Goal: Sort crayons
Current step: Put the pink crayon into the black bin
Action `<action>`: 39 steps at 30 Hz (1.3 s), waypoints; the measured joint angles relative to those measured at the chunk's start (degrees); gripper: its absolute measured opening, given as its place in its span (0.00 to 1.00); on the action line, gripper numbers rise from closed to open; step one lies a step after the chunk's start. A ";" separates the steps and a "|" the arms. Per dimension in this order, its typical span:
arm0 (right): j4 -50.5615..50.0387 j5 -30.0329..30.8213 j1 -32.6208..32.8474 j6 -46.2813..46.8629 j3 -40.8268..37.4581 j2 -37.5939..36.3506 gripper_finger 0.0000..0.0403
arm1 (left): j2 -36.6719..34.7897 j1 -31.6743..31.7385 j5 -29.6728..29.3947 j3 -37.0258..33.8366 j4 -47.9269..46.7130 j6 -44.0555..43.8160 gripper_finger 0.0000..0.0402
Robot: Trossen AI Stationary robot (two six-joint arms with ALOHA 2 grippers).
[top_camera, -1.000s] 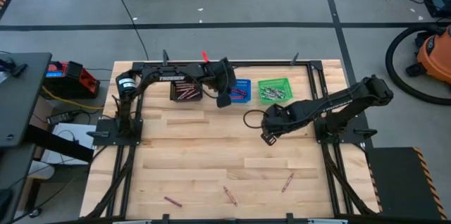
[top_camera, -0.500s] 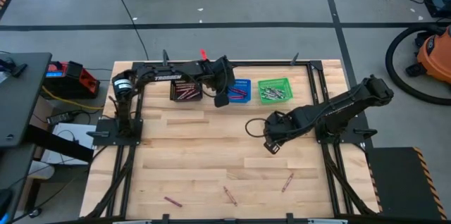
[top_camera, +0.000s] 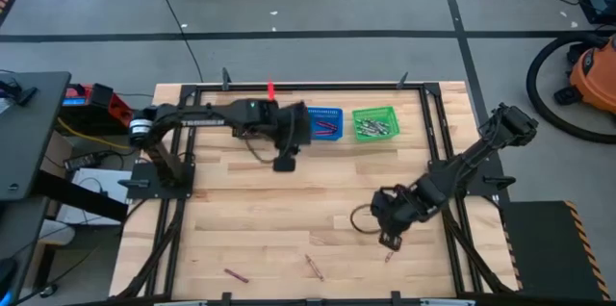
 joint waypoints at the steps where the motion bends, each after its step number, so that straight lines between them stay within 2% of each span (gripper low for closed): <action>1: 1.07 -0.20 1.07 -0.84 0.00 0.00 0.20 | -0.60 -1.30 0.00 -0.01 -0.91 -0.53 0.24; 9: 4.00 -0.13 6.90 -3.61 -0.02 0.24 0.20 | -1.36 -13.54 -0.40 -0.06 -7.20 -7.11 0.24; 14: 3.92 0.06 8.74 -6.45 -0.02 1.10 0.20 | -1.36 -21.63 -4.38 -0.11 -8.41 -13.00 0.24; 25: 4.76 1.35 11.02 -7.51 -0.02 6.11 0.20 | -1.36 -38.22 -5.40 -0.11 -10.19 -33.20 0.24; 30: 5.14 -1.95 11.01 -9.97 -0.02 9.43 0.20 | -1.36 -43.97 -7.27 -0.11 -10.14 -43.19 0.24; 39: 5.58 -2.65 12.97 -18.25 -0.02 12.04 0.20 | -1.36 -49.61 -14.89 -0.11 -10.10 -51.65 0.24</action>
